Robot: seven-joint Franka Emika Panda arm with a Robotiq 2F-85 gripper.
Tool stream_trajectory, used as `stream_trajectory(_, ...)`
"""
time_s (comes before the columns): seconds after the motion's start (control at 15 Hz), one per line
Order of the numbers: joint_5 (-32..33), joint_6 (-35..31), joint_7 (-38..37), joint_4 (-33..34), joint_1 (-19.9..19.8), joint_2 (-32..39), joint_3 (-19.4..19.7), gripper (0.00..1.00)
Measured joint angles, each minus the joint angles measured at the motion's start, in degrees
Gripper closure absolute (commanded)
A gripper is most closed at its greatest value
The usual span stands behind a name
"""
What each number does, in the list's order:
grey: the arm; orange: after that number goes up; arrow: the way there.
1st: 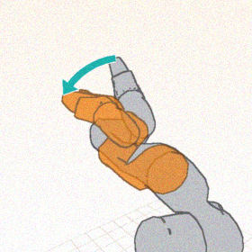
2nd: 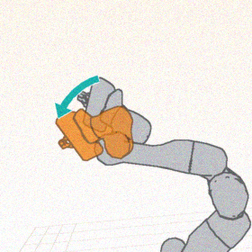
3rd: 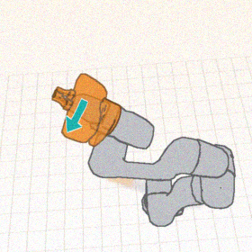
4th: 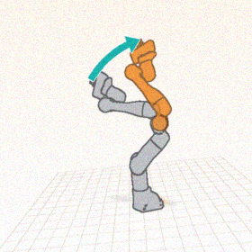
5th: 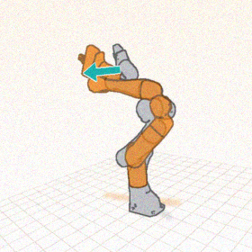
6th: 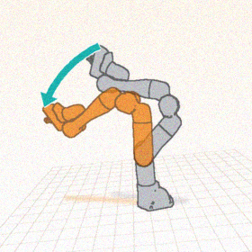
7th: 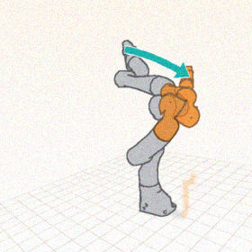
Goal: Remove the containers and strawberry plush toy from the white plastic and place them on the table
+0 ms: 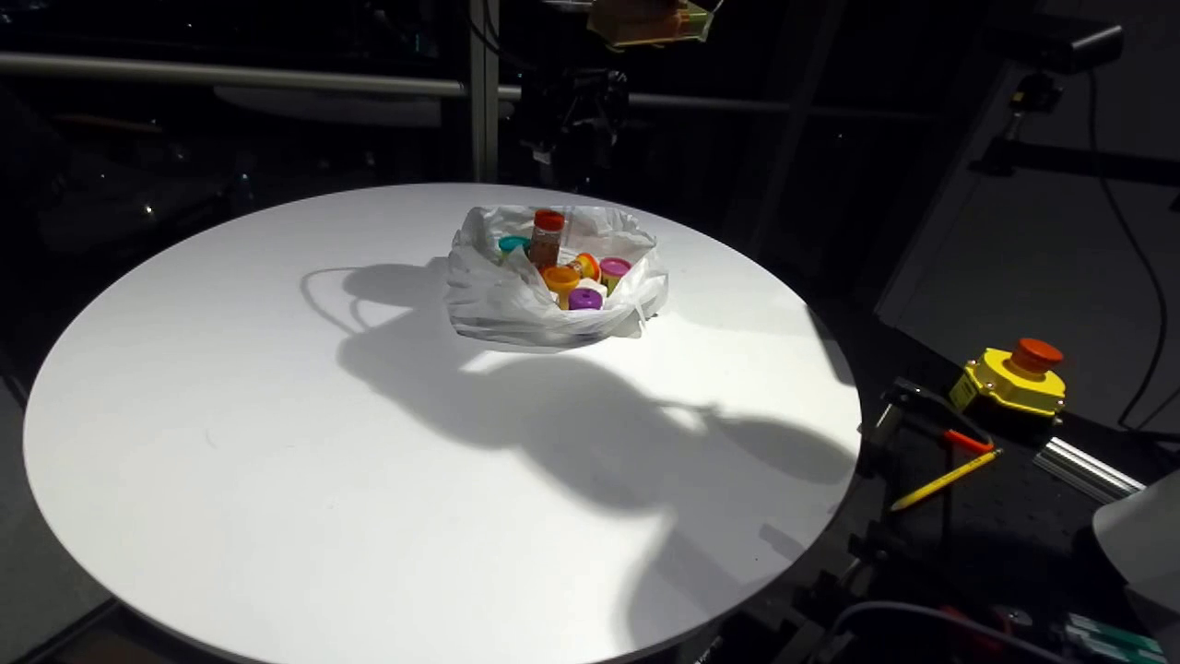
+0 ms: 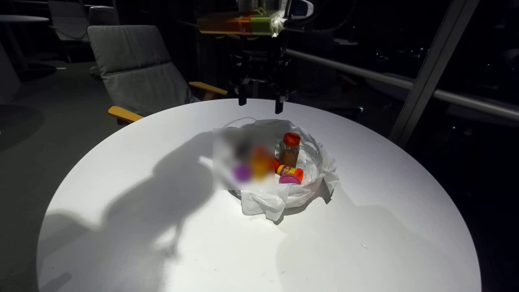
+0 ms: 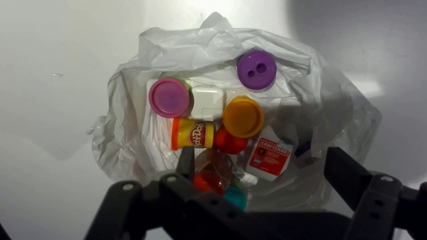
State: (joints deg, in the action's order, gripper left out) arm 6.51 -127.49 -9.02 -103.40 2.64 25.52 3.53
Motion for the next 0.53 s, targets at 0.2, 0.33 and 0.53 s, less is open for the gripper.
stream_trajectory(0.2,-0.03,0.0,-0.6,3.91,-0.76,3.92,1.08,0.0)
stream_trajectory(0.33,-0.37,0.0,-0.6,6.33,-1.64,6.24,1.12,0.0)
stream_trajectory(0.53,-1.46,0.01,-0.56,9.5,-2.61,9.44,1.07,0.0)
